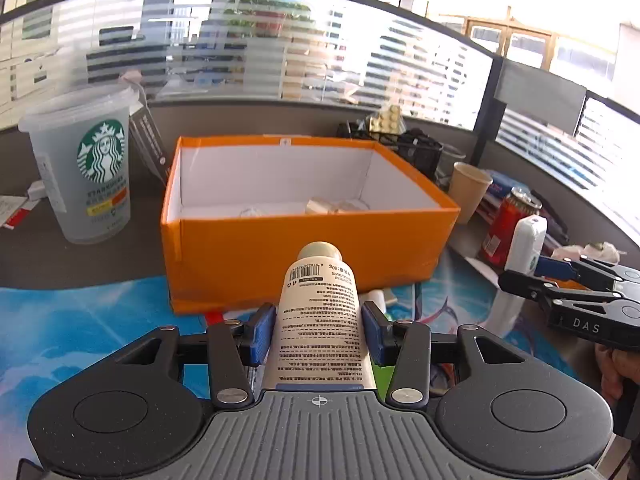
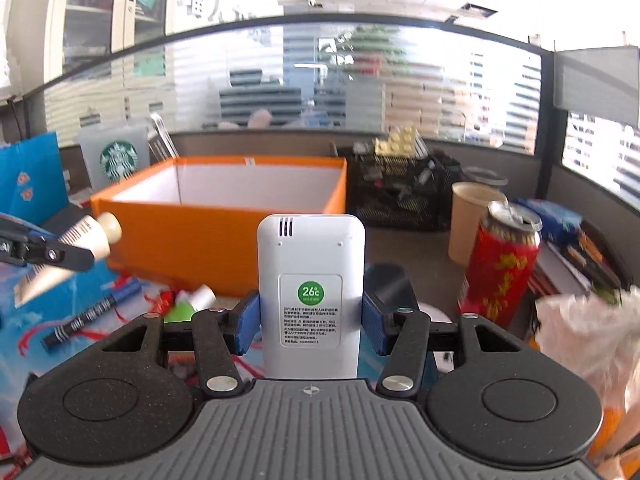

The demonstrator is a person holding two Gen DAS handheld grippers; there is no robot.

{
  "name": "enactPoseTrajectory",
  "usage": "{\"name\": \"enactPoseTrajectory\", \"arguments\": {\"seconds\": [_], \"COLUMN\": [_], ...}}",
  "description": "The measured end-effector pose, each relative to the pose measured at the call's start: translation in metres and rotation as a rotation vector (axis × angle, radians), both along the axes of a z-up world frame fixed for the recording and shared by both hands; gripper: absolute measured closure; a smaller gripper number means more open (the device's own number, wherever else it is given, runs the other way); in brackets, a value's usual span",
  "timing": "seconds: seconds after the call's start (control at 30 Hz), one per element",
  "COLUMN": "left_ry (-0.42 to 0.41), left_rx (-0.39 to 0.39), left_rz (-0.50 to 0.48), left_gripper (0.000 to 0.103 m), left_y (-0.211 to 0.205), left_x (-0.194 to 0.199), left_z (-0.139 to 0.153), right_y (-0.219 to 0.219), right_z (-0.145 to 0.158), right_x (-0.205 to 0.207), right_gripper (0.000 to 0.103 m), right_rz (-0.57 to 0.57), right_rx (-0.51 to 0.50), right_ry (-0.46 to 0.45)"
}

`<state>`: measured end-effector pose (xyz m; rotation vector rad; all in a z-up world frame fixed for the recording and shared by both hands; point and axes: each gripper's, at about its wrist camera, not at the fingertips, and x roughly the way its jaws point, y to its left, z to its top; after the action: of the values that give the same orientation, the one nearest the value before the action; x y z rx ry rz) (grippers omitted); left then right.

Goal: Organize rigid objects
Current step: 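Lift the white device and the lotion tube and carry both toward the orange box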

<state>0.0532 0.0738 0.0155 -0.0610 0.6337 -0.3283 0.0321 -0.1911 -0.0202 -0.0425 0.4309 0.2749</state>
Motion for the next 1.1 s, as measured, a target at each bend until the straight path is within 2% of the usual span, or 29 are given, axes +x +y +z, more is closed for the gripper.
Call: {"name": "enactPoseTrajectory", "arguments": {"seconds": [0.23, 0.3, 0.33, 0.43, 0.53, 0.7, 0.8, 0.87, 0.9, 1.03, 1.1], "left_ry": [-0.036, -0.055, -0.060, -0.064, -0.023, 0.114, 0.165, 0.160, 0.155, 0.136, 0.146], "left_rx": [-0.009, -0.015, -0.019, -0.019, -0.016, 0.013, 0.041, 0.084, 0.109, 0.204, 0.199], "left_rz": [-0.003, 0.004, 0.004, 0.003, -0.011, -0.081, -0.095, -0.108, -0.112, -0.141, -0.144], "left_gripper": [0.059, 0.081, 0.085, 0.084, 0.084, 0.080, 0.060, 0.036, 0.033, 0.033, 0.046], "left_y": [0.001, 0.003, 0.004, 0.006, 0.009, 0.012, 0.010, 0.006, 0.002, -0.016, -0.019], "left_x": [0.003, 0.004, 0.005, 0.010, 0.012, 0.004, -0.009, -0.019, -0.023, -0.029, -0.026], "left_z": [0.019, 0.025, 0.029, 0.035, 0.026, -0.010, -0.027, -0.034, -0.038, -0.054, -0.062], "right_y": [0.015, 0.018, 0.019, 0.022, 0.024, 0.027, 0.028, 0.027, 0.028, 0.027, 0.027], "right_z": [0.027, 0.034, 0.038, 0.045, 0.046, 0.036, 0.032, 0.030, 0.030, 0.029, 0.028], "right_x": [0.007, 0.008, 0.009, 0.013, 0.014, 0.009, 0.007, 0.007, 0.008, 0.010, 0.009], "right_gripper": [0.053, 0.053, 0.053, 0.053, 0.053, 0.053, 0.053, 0.053, 0.053, 0.053, 0.053], "right_rz": [0.041, 0.049, 0.054, 0.064, 0.068, 0.078, 0.077, 0.076, 0.075, 0.077, 0.079], "right_rx": [-0.010, -0.011, -0.011, -0.008, -0.012, -0.006, 0.000, 0.007, 0.012, 0.026, 0.032], "right_ry": [-0.054, -0.068, -0.074, -0.080, -0.081, -0.064, -0.058, -0.056, -0.056, -0.054, -0.054]}}
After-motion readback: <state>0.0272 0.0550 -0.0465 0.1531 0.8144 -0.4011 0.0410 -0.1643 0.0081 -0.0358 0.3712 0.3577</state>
